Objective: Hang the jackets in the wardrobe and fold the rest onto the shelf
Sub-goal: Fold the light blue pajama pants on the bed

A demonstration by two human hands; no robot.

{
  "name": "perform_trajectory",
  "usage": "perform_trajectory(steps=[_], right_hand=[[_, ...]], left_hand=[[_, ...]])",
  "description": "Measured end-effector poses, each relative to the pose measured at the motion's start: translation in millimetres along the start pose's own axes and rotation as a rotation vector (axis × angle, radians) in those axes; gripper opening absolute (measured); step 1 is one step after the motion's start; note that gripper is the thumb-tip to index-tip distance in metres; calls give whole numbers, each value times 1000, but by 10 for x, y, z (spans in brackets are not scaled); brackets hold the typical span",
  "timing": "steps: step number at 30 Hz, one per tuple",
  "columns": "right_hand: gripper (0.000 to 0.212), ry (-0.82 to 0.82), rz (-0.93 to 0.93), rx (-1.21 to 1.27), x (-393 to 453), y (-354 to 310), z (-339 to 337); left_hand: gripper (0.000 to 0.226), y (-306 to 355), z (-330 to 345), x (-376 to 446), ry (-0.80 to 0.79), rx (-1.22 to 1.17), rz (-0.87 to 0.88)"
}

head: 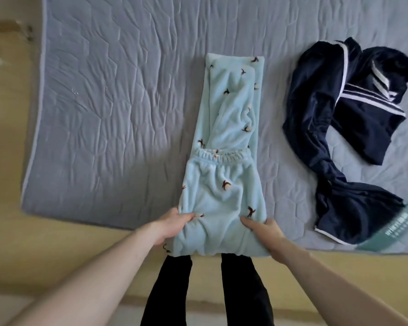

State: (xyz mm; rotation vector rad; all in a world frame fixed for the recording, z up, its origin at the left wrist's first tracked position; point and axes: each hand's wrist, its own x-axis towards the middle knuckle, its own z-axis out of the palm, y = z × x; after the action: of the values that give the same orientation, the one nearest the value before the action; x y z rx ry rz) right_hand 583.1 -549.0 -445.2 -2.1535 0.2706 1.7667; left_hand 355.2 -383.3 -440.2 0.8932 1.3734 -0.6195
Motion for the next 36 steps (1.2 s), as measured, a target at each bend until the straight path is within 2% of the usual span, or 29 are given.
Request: perform_trajectory(steps=[5, 8, 10, 11, 12, 14, 15, 19, 23, 25, 27, 30, 33, 36], right_hand=[[67, 9, 31, -119, -518, 251, -75], [78, 20, -36, -101, -697, 46, -177], [71, 23, -115, -28, -764, -214, -275], [66, 24, -149, 19, -788, -367, -326], [59, 25, -171, 67, -807, -534, -373], [35, 13, -189, 140, -793, -873, -447], [28, 13, -187, 178, -760, -1038, -476], [26, 41, -204, 365, -550, -1739, -549], [33, 74, -355, 591, -336, -2404, -565], [33, 113, -422, 572, -217, -2601, -524], [27, 164, -449, 421, -82, -2642, -426], [59, 240, -449, 10, 183, -2436, -286], [77, 293, -414, -175, 373, -2025, -180], [100, 300, -248, -61, 547, -1561, -65]], left_hand=[[67, -247, 96, -495, -20, 51, -109], [91, -63, -9, -678, 58, 14, -33], [101, 152, -166, -752, 44, -83, 76], [96, 287, -258, -775, 23, -122, 131], [80, 435, -351, -784, 16, -146, 190], [34, 759, -515, -774, 47, -175, 285], [26, 931, -575, -758, 62, -216, 312], [46, 1633, -771, -583, 132, -475, 373], [51, 2244, -858, -365, 228, -614, 419], [54, 2397, -807, -210, 255, -499, 409], [57, 2413, -726, -29, 306, -249, 377], [64, 2260, -608, 267, 370, 99, 337], [78, 2060, -538, 532, 392, 151, 293], [100, 1832, -536, 772, 430, 102, 234]])
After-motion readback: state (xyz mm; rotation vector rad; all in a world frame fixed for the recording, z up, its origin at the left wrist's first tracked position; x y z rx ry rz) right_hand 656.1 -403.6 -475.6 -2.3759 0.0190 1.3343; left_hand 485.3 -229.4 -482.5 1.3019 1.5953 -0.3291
